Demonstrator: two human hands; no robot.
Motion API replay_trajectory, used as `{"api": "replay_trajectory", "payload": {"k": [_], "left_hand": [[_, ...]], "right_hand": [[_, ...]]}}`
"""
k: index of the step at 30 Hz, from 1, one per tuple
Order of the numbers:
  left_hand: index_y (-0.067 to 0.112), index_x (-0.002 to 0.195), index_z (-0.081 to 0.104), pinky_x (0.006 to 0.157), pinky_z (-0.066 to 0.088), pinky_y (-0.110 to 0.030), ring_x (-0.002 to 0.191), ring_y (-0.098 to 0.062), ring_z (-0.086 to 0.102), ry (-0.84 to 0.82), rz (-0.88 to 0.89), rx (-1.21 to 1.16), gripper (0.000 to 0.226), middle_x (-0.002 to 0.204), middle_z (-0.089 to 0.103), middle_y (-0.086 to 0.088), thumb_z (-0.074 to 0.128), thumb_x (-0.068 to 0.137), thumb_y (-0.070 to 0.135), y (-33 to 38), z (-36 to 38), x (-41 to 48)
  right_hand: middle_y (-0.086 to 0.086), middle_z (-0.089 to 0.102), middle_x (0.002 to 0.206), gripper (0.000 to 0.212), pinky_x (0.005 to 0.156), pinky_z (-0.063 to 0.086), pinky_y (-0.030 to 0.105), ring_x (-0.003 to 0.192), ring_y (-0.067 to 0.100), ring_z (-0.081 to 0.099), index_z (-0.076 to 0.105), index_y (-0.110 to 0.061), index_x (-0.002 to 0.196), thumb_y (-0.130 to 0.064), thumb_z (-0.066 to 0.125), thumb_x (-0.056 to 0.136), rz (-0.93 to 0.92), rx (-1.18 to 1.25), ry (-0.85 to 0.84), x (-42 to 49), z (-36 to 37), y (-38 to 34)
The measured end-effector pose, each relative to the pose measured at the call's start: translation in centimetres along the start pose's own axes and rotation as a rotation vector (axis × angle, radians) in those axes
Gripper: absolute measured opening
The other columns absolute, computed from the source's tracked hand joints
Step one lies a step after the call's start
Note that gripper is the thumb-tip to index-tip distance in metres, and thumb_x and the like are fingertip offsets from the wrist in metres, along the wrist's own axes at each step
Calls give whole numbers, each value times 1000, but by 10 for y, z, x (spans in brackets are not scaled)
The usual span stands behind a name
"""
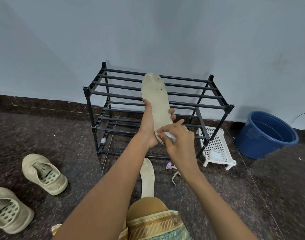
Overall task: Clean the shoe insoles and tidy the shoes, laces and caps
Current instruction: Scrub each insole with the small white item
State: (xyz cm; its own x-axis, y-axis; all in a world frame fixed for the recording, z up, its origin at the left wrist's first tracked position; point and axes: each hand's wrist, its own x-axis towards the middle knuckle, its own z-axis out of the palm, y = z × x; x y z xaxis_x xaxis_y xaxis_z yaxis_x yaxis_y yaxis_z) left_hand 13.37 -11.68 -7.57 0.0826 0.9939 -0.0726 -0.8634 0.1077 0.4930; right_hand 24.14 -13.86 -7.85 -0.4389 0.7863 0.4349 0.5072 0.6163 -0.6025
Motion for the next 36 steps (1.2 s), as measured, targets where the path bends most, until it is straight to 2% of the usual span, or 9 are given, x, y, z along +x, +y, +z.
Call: {"api": "replay_trajectory", "payload": {"k": [3, 6, 9, 12, 16, 19, 25, 30, 36], "left_hand": [[12, 78, 51, 56, 51, -22, 57, -14, 51, -8, -54, 55, 84, 65, 51, -2, 13, 72, 87, 2, 0, -2], [12, 77, 50, 51, 46, -21, 56, -15, 50, -2, -37, 93, 85, 64, 50, -3, 11, 70, 88, 1, -3, 0], [12, 79, 52, 61, 51, -26, 58, -15, 54, 11, -19, 80, 84, 68, 53, -4, 13, 72, 86, 1, -3, 0], [10, 93, 53, 92, 48, -39, 59, -14, 57, 41, 79, 33, 80, 67, 55, -2, 14, 80, 80, 2, -4, 2], [9, 102, 51, 91, 51, -42, 61, -13, 51, 61, 116, 29, 79, 67, 49, -2, 14, 84, 76, 2, -1, 0], [10, 101, 51, 92, 50, -42, 63, -13, 53, 44, 85, 58, 79, 69, 51, -2, 14, 82, 77, 2, 0, 0], [13, 83, 56, 64, 45, -30, 58, -14, 56, 30, 7, 176, 85, 68, 59, -1, 9, 76, 83, 2, -2, 0], [13, 85, 56, 67, 46, -30, 59, -13, 57, 74, 33, 176, 83, 67, 59, 0, 11, 77, 83, 2, -3, 2], [12, 104, 53, 91, 50, -43, 62, -14, 54, 103, 139, 86, 78, 67, 51, -2, 13, 84, 75, 3, -3, 2]], "right_hand": [[1, 63, 95, 10, 79, 22, 28, 95, 19, 52, 69, -17, 90, -13, 63, 82, -5, -93, 51, 10, -1, 0], [4, 63, 96, 10, 78, 24, 30, 91, 24, 55, 69, -14, 91, -13, 64, 82, -22, -166, 114, 17, -1, 1], [5, 64, 95, 10, 77, 30, 32, 91, 25, 55, 68, -13, 90, -11, 64, 82, -28, -157, 104, 15, 1, 2], [5, 63, 94, 12, 77, 41, 38, 88, 24, 53, 68, -13, 90, -7, 62, 82, -41, -34, 6, 6, 2, 3], [1, 62, 95, 15, 73, 37, 22, 88, 20, 51, 68, -13, 92, -5, 60, 83, -52, -6, -74, -4, -4, 4], [1, 61, 95, 14, 68, 38, 25, 89, 19, 50, 68, -14, 94, -8, 61, 84, -55, -81, -56, -3, -6, 5], [7, 61, 92, 9, 56, 36, 25, 87, 26, 53, 68, -9, 90, -11, 64, 82, -70, -218, 118, 13, -3, 6], [8, 61, 96, 11, 59, 38, 26, 92, 24, 51, 68, -9, 93, -10, 62, 84, -56, -197, 103, 12, 1, 7], [4, 60, 98, 15, 68, 35, 17, 95, 19, 48, 68, -13, 96, -7, 58, 86, -19, -85, -73, -5, -2, 14]]}}
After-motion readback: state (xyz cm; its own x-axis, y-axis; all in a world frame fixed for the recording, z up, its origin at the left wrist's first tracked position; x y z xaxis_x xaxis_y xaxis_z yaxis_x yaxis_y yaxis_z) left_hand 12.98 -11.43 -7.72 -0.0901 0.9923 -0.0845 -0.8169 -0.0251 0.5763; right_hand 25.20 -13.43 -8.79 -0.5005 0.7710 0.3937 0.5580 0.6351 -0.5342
